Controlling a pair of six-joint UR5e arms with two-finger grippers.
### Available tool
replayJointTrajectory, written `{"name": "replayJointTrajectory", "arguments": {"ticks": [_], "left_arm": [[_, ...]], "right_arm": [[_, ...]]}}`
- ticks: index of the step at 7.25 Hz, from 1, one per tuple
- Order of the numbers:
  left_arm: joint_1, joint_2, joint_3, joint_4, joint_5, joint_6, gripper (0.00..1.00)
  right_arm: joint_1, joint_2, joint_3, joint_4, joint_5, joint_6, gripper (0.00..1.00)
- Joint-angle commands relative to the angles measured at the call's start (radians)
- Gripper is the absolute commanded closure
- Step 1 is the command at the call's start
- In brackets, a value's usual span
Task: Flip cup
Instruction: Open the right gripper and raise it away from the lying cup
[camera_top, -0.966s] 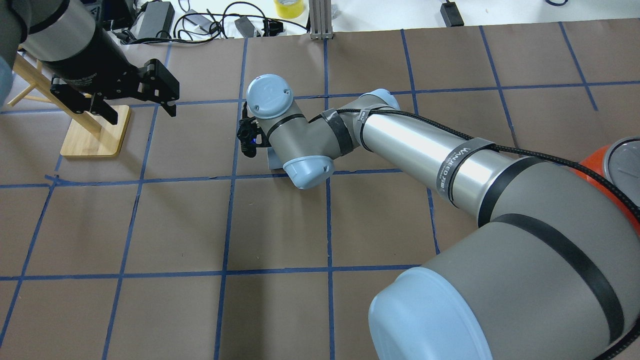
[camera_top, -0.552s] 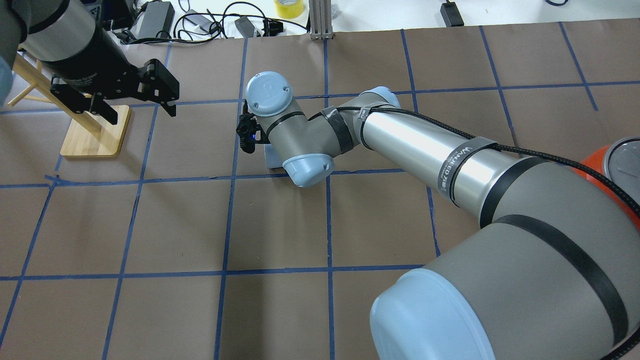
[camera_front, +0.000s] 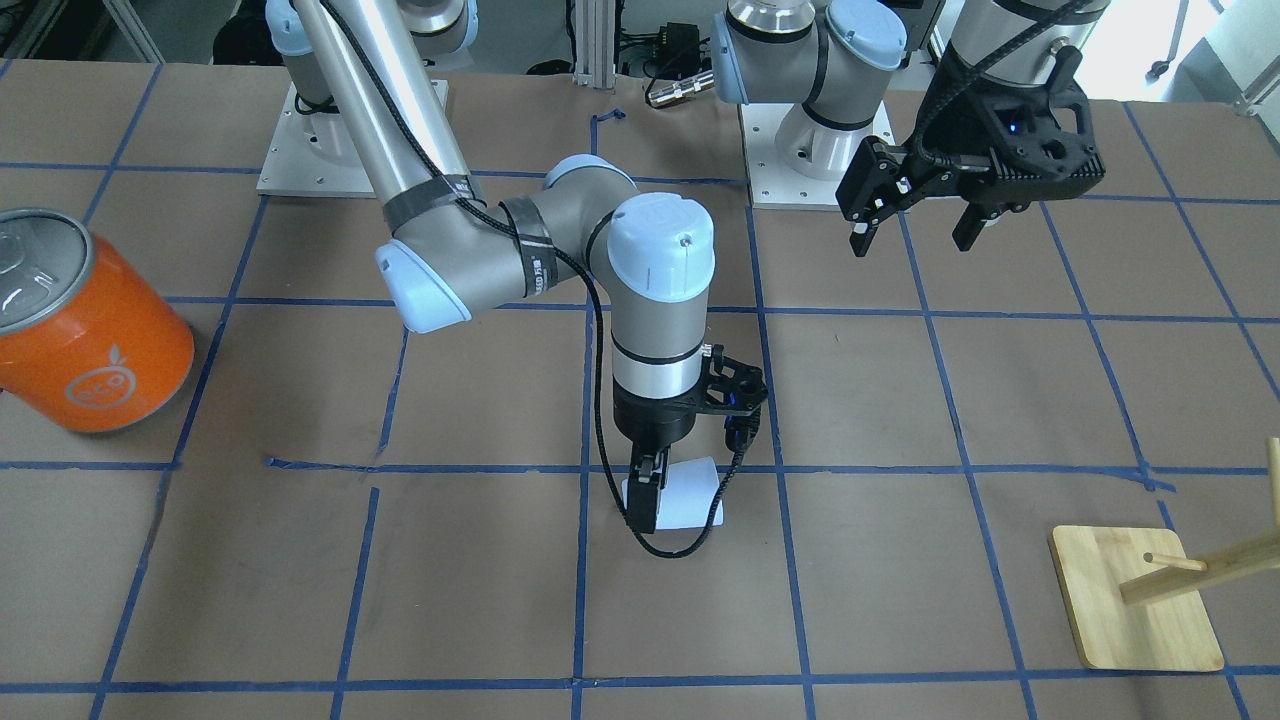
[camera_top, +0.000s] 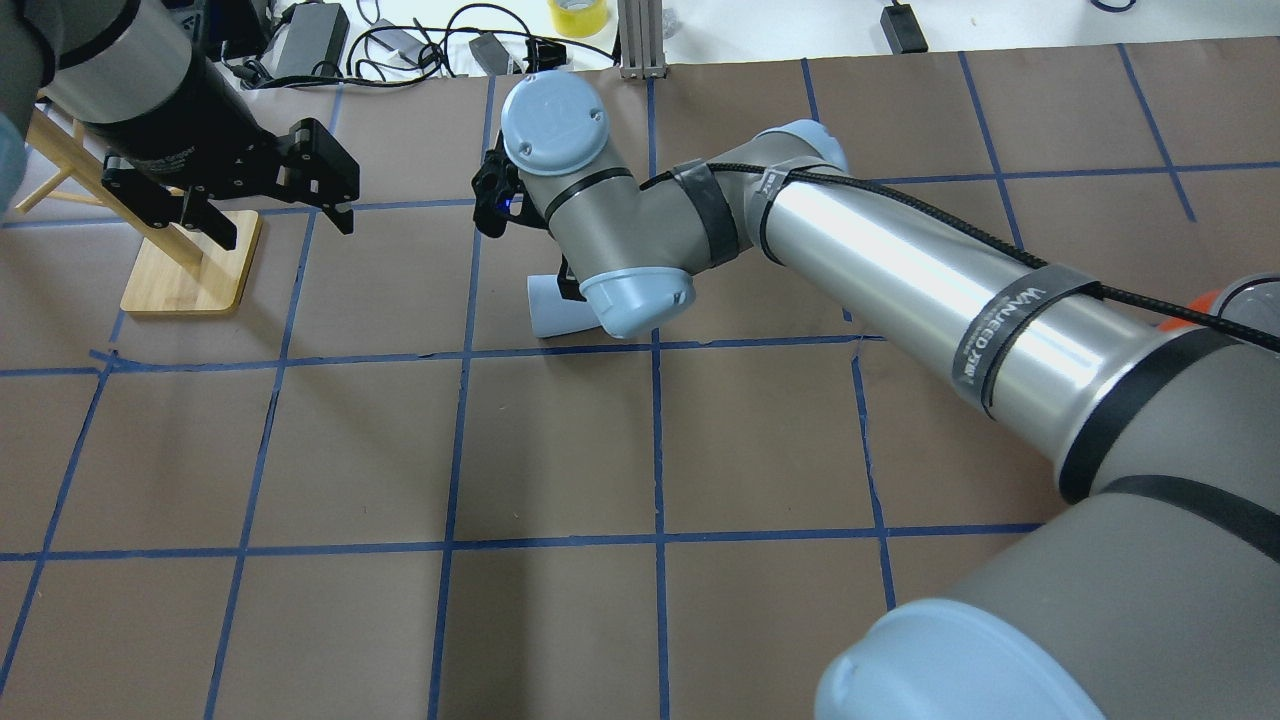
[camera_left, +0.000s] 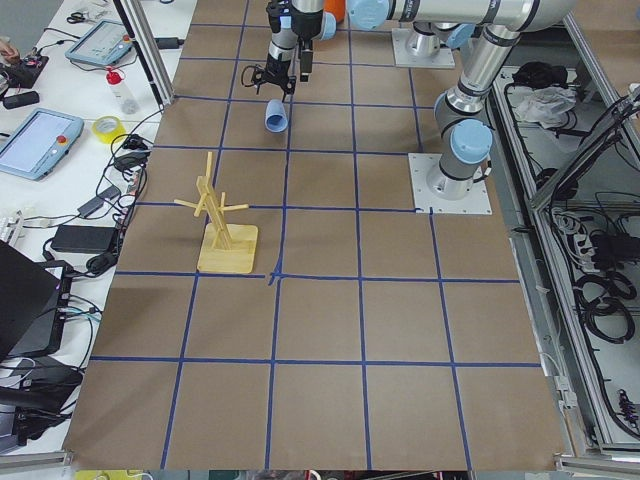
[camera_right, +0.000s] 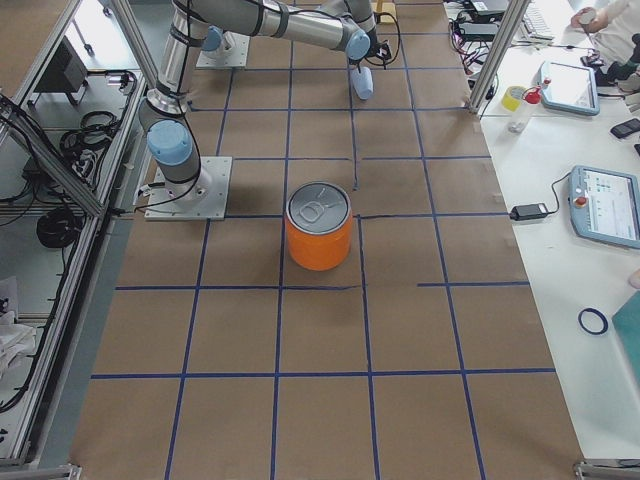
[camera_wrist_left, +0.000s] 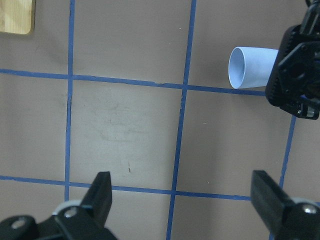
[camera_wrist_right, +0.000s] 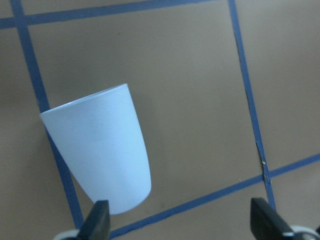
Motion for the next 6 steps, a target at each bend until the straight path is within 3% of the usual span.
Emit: {"name": "replayJointTrajectory", "arguments": {"ticks": [1,2,4,5,6], "left_arm": [[0.008,-0.036,-0.015,0.022,-0.016,0.009,0.0],[0.017,-0.077,-0.051,0.11,-0.101,0.013,0.0],[0.028,-0.227,-0.21,0.463,-0.142,0.015,0.0],[0.028,-0.325,-0.243,0.577,-0.144,0.013,0.0],[0.028,-0.396,-0.239,0.595,-0.178,0.013,0.0]], "right_arm": [[-0.153,-0.083,0.013,0.098,0.001,0.186,0.0],[-0.251,-0.114,0.015,0.172,0.005,0.221,0.0],[-0.344,-0.253,0.015,0.389,0.057,0.685,0.0],[-0.352,-0.301,0.015,0.475,0.056,0.833,0.0],[-0.362,-0.331,0.01,0.525,0.068,0.862,0.0]]}}
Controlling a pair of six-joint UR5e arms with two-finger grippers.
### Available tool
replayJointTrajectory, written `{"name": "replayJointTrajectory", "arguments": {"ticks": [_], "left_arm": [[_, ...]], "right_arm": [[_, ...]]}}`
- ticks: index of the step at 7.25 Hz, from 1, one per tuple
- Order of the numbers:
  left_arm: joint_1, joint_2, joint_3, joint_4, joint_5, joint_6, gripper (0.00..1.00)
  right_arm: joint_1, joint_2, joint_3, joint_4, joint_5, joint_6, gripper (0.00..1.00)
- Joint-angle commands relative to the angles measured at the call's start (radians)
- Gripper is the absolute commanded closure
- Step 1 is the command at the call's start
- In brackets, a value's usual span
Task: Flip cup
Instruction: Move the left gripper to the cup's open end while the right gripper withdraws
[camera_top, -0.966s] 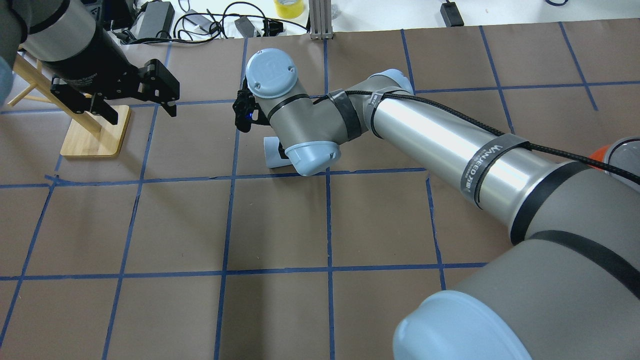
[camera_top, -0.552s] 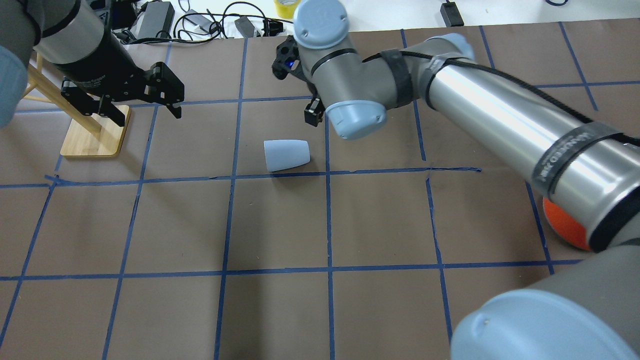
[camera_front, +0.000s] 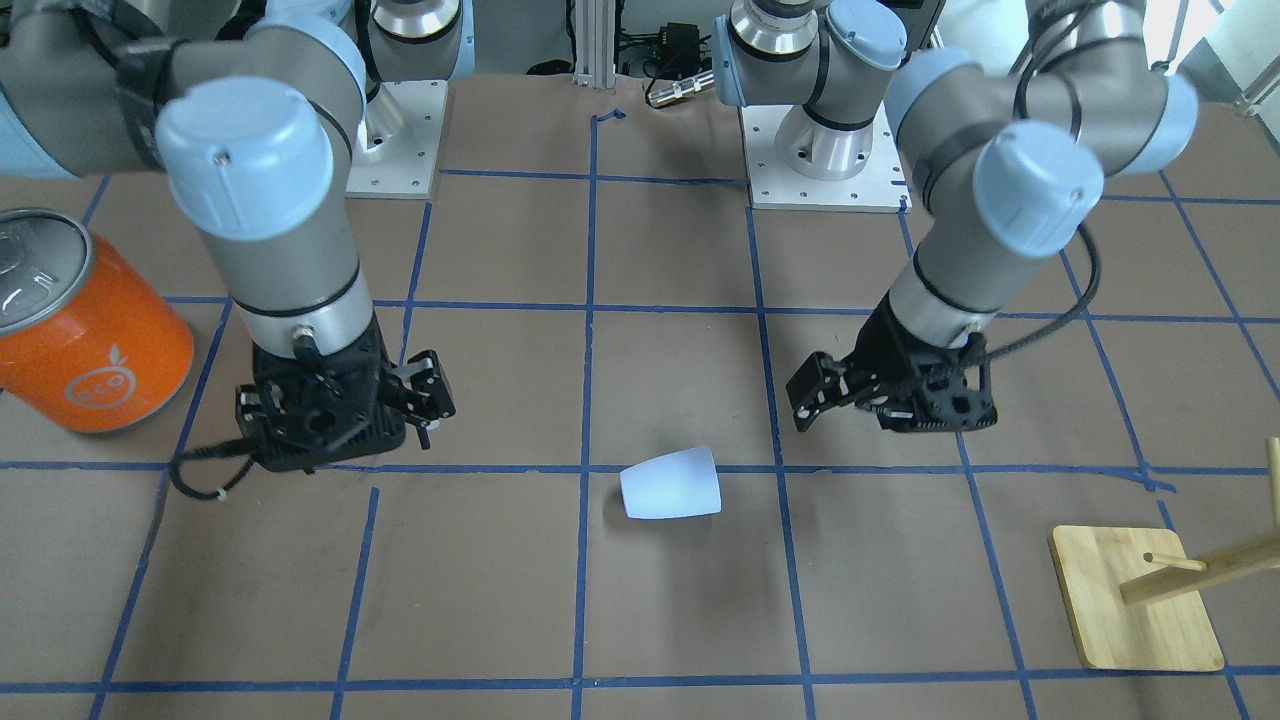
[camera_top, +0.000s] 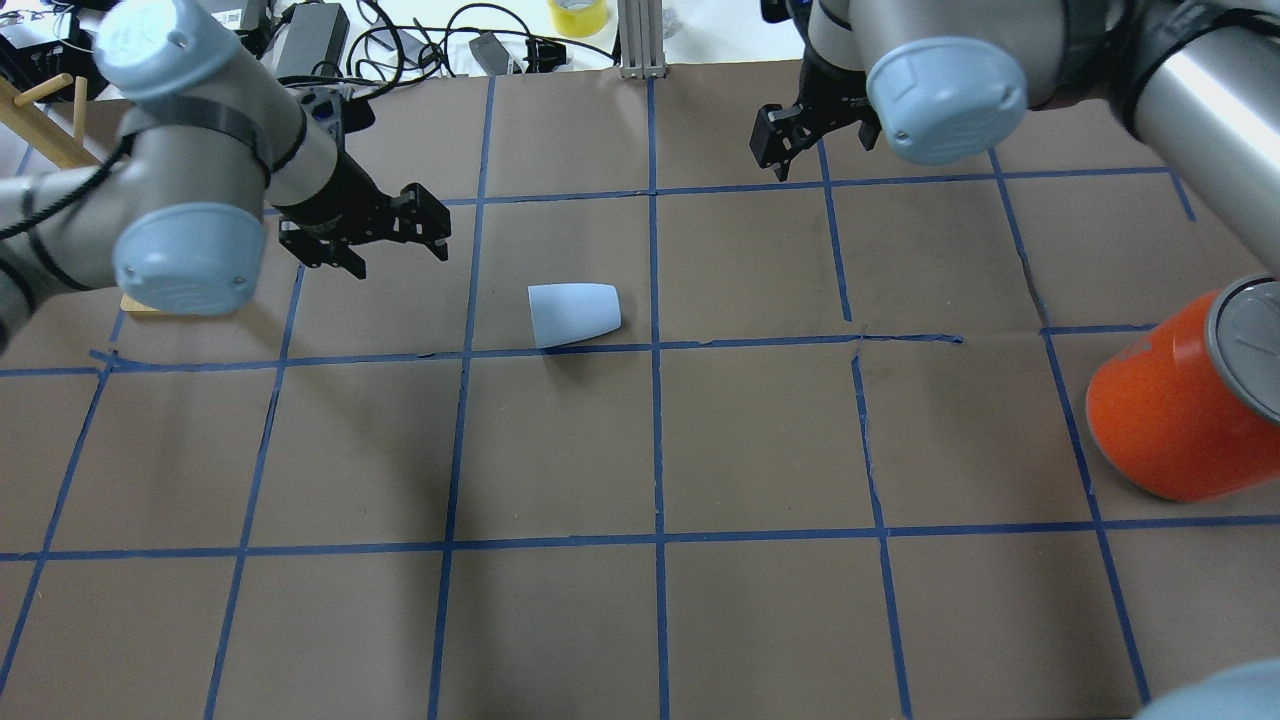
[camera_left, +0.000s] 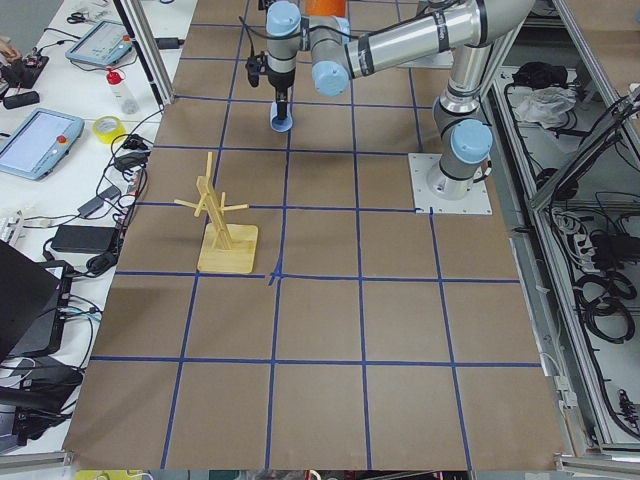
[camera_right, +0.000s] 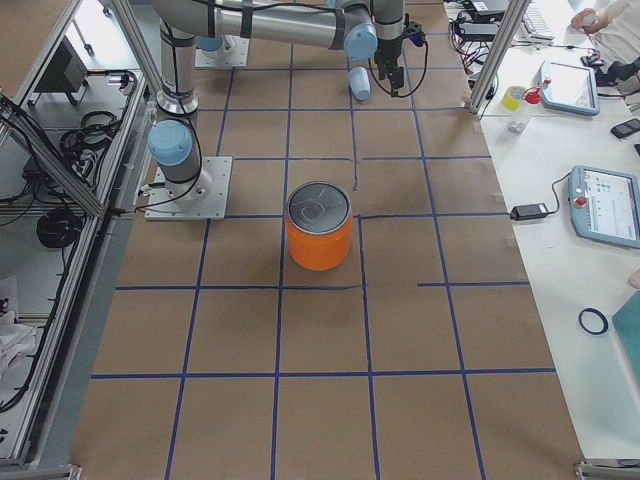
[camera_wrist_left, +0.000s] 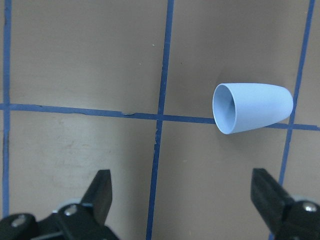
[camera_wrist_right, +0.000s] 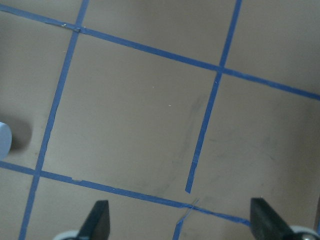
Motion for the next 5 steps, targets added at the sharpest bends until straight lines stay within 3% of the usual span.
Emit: {"name": "replayJointTrajectory", "arguments": {"ticks": [1,2,4,5], "left_arm": [[0.001,-0.149,-0.009,0.085,-0.13,0.0,0.0],[0.001,-0.175,-0.008,0.086,-0.271,0.0,0.0],[0.001,-0.245,-0.006,0.091,-0.581,0.006,0.0],[0.001,-0.268,-0.003,0.105,-0.617,0.009,0.0]], "right_arm": [[-0.014,-0.104,0.004,0.147,0.028,0.124,0.0],[-0.014,-0.12,0.006,0.205,0.039,0.144,0.0],[-0.025,-0.117,0.001,0.209,0.033,0.196,0.0],[-0.031,-0.126,-0.012,0.21,0.037,0.19,0.0]]}}
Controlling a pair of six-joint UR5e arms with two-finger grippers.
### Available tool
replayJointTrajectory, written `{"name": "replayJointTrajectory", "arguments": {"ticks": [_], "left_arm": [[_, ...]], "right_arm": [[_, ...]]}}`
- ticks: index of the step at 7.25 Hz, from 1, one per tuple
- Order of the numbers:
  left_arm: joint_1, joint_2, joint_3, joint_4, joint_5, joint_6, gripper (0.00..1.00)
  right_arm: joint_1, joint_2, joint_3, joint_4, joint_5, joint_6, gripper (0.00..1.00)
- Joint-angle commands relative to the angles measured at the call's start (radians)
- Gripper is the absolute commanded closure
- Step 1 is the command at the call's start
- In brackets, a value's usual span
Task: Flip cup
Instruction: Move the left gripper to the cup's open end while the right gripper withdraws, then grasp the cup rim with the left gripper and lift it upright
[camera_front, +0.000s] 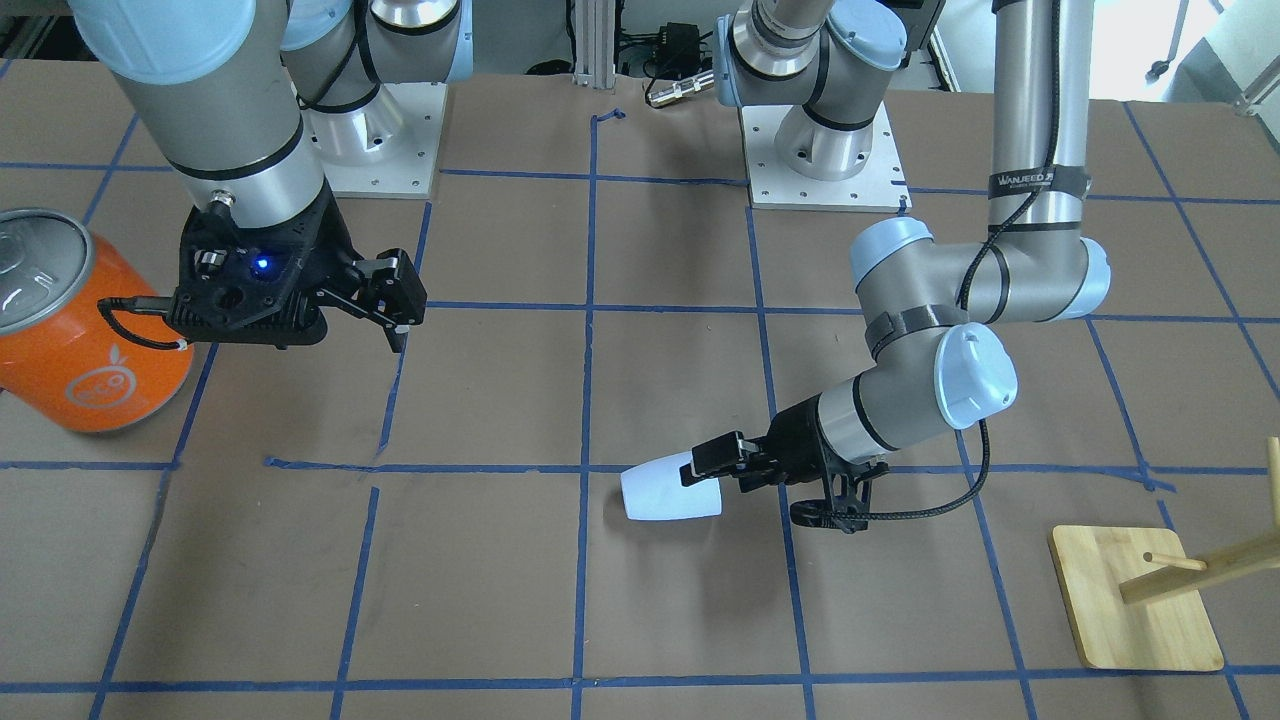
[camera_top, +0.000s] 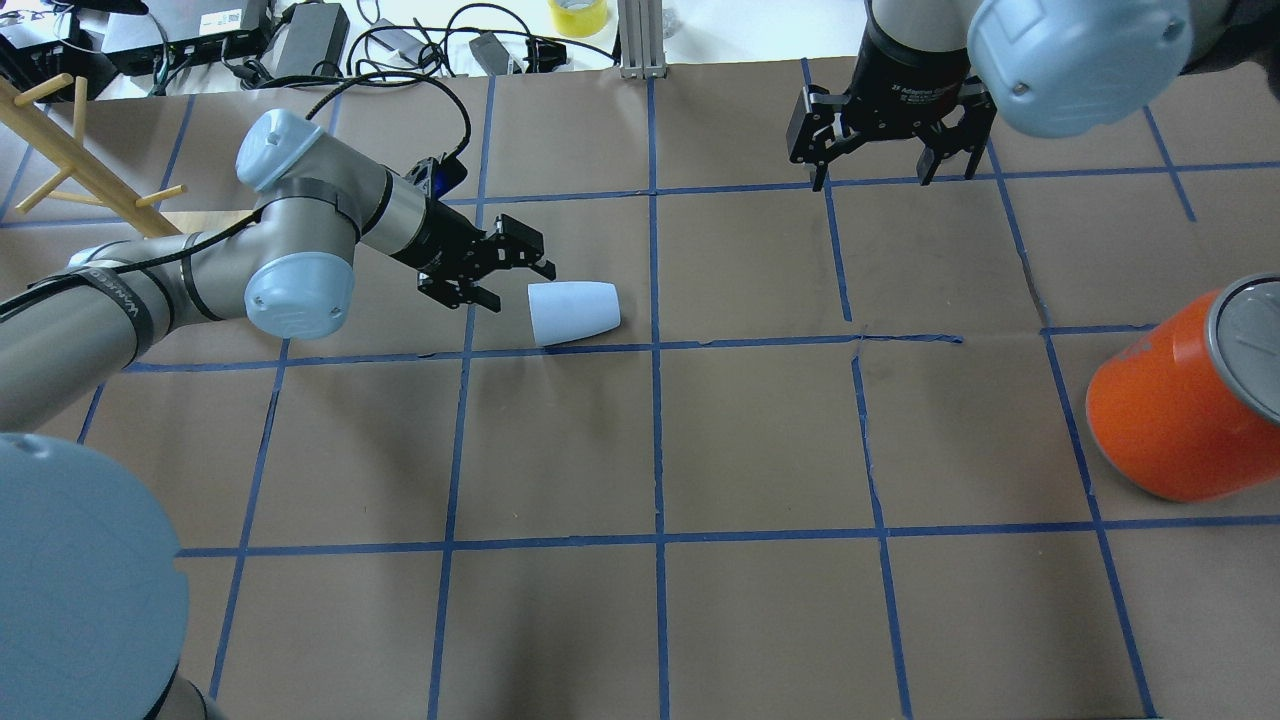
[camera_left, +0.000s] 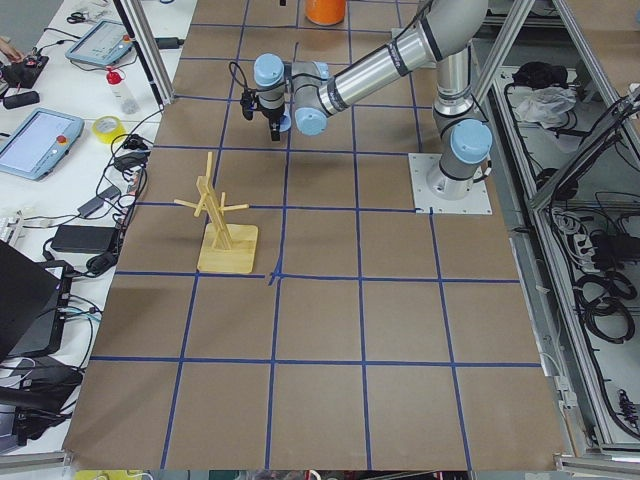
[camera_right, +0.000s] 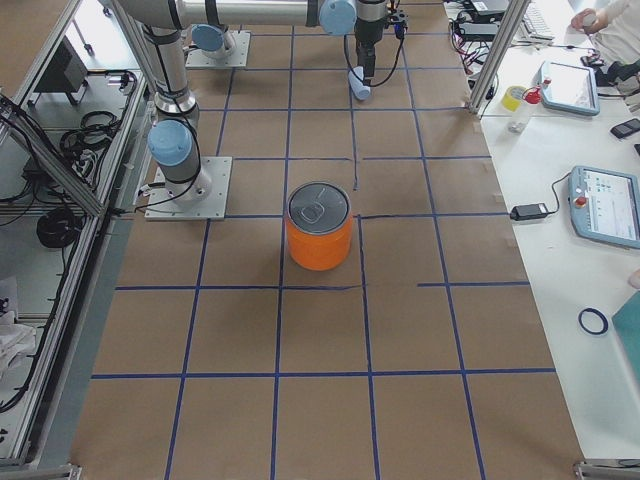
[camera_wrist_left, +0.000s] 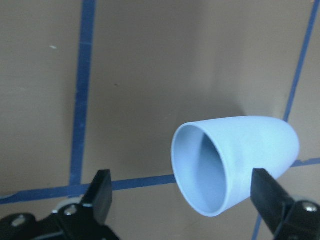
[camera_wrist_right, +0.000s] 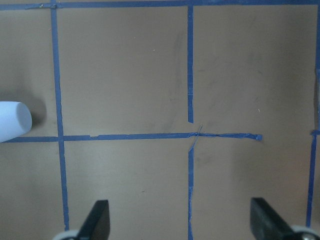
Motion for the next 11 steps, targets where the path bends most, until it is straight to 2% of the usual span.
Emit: {"name": "replayJointTrajectory", "arguments": {"ticks": [1,2,4,5,6,8,9,10,11], "left_arm": [[0.0,-0.063,-0.003,0.083,-0.139,0.018,0.15],[-0.002,-0.073,-0.007,0.111,-0.208,0.019,0.99],[-0.002,-0.068,0.002,0.118,-0.215,0.013,1.0],[-0.005,-0.061,0.002,0.115,-0.21,-0.002,1.0],[-0.005,-0.058,0.005,0.115,-0.209,-0.004,1.0],[-0.005,-0.009,0.063,0.118,-0.195,-0.138,1.0],[-0.006,0.025,0.133,0.116,-0.058,-0.168,1.0],[-0.011,0.048,0.202,0.113,0.197,-0.15,1.0],[-0.011,0.051,0.235,0.119,0.345,-0.089,1.0]], "right_arm": [[-0.01,-0.032,0.0,0.017,-0.005,0.005,0.0],[-0.027,-0.045,0.005,0.019,-0.009,-0.017,0.0],[-0.048,-0.078,0.008,0.043,-0.014,-0.016,0.0],[-0.061,-0.083,0.01,0.101,-0.014,-0.019,0.0],[-0.062,-0.089,0.01,0.089,-0.014,-0.019,0.0],[-0.061,-0.088,0.008,0.083,-0.003,-0.021,0.0],[-0.061,-0.089,0.008,0.069,-0.009,-0.022,0.0],[-0.058,-0.091,0.008,0.071,-0.009,-0.012,0.0],[-0.058,-0.092,0.008,0.071,-0.006,-0.011,0.0]]}}
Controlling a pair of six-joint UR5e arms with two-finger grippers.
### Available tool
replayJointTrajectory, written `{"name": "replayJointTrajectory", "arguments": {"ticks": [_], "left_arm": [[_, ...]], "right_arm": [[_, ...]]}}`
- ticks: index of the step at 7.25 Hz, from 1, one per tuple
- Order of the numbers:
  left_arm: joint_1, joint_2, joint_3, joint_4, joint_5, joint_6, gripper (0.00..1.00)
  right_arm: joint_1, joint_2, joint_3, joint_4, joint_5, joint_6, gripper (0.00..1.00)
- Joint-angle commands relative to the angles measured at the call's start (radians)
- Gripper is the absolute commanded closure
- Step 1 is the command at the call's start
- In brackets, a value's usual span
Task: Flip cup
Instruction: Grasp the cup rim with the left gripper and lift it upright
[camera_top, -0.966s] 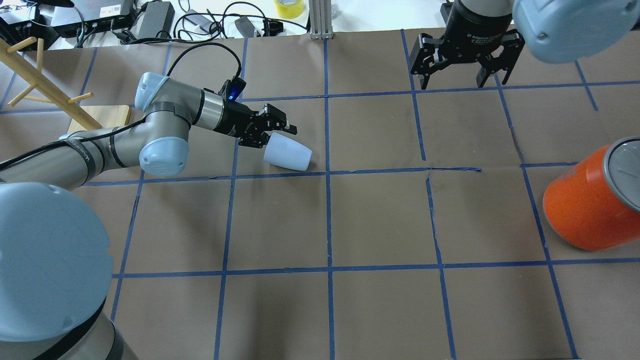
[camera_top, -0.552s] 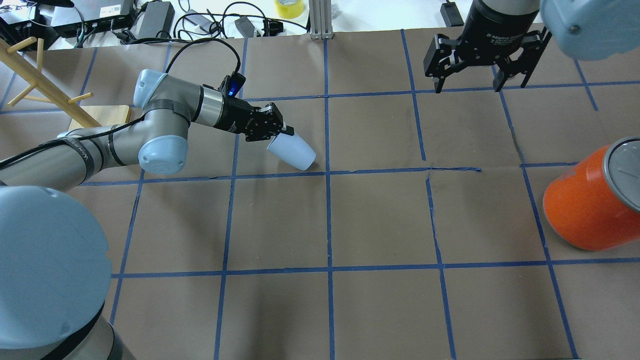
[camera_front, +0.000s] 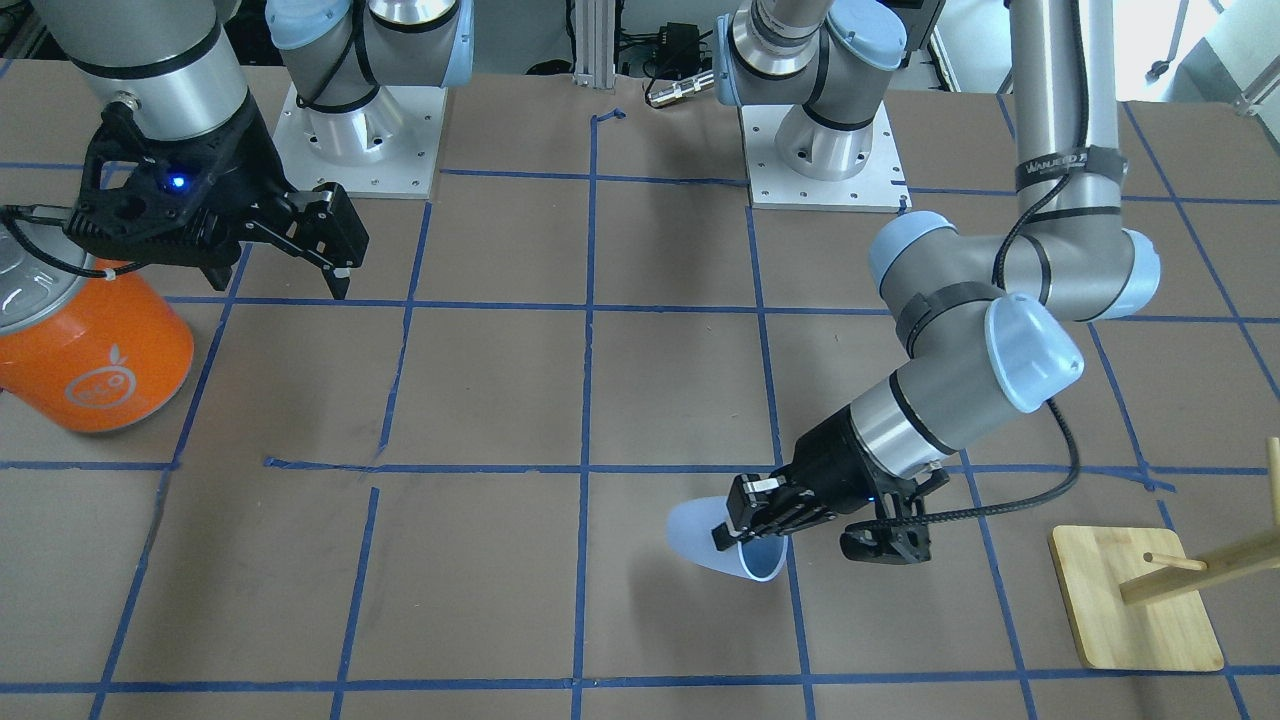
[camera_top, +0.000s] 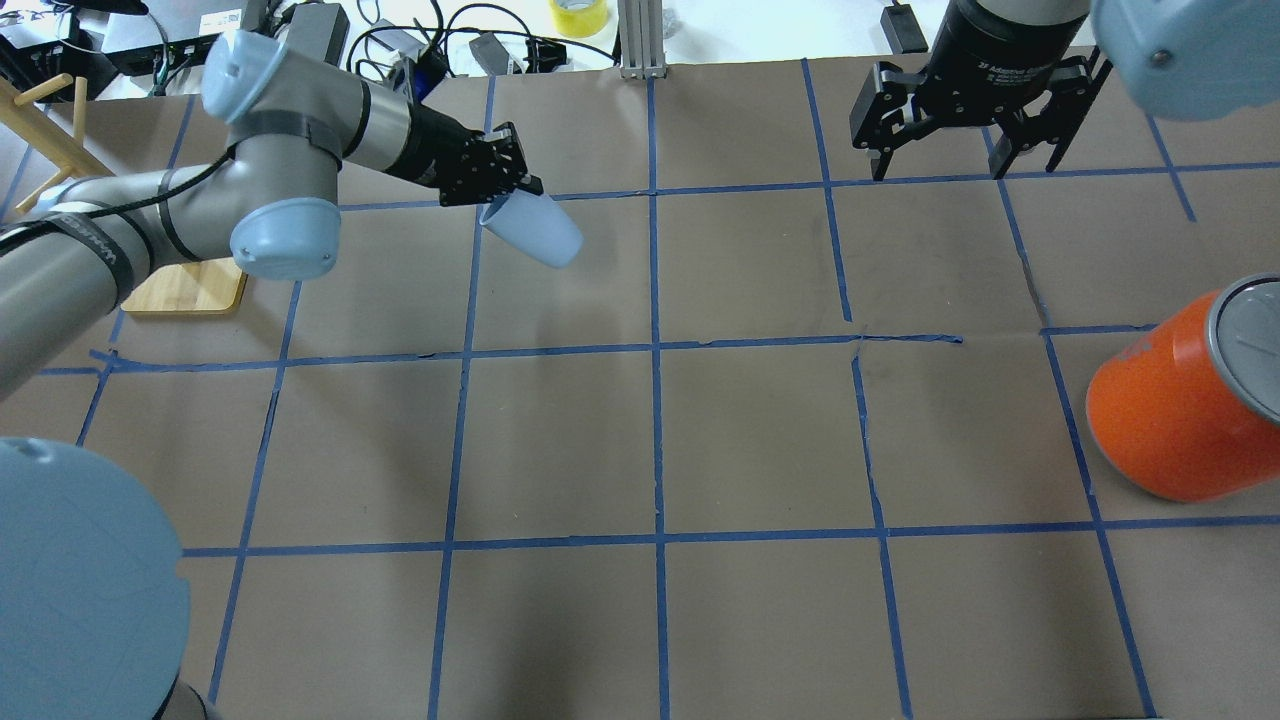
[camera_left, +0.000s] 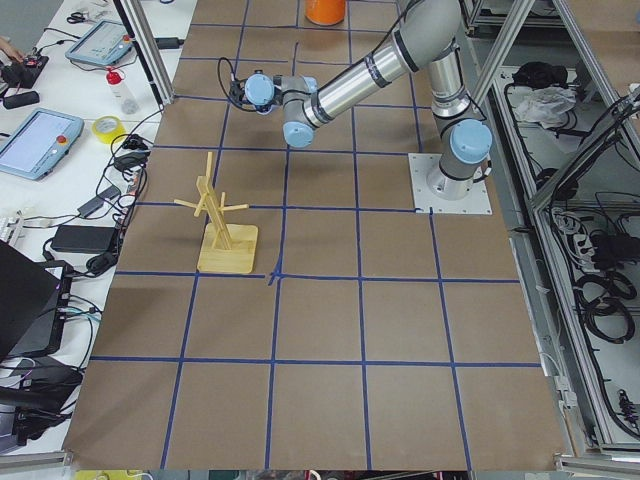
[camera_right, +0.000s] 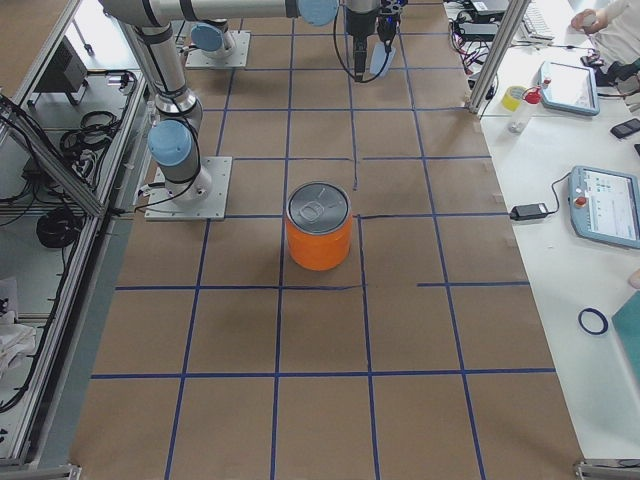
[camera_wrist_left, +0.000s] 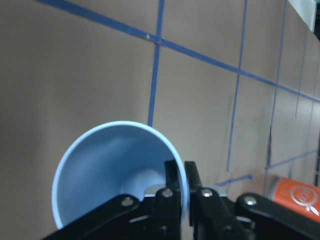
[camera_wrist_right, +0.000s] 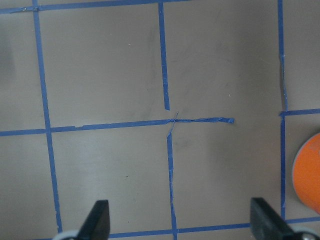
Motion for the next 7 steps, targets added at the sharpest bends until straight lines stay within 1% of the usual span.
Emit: {"name": "replayJointTrajectory", "arguments": {"ticks": [1,2,3,4,5,7], "left_arm": [[0.0,0.007,0.066,0.016,0.391,0.176,1.0],[0.0,-0.022,0.041,0.09,0.502,0.302,1.0],[0.001,-0.034,-0.004,0.156,0.538,0.429,1.0],[0.001,-0.045,-0.055,0.215,0.602,0.43,1.0],[0.001,-0.044,-0.078,0.267,0.624,0.432,1.0],[0.001,-0.048,-0.082,0.267,0.627,0.423,1.0]], "right_arm": [[0.001,-0.002,0.0,-0.001,-0.001,0.003,0.0],[0.001,-0.002,0.001,-0.004,-0.003,0.005,0.0],[0.001,-0.002,0.001,-0.004,-0.003,-0.003,0.0],[0.001,-0.002,0.001,-0.004,-0.003,-0.005,0.0],[0.001,-0.002,0.001,-0.004,-0.004,-0.005,0.0],[0.001,-0.002,0.004,-0.004,-0.004,-0.008,0.0]]}}
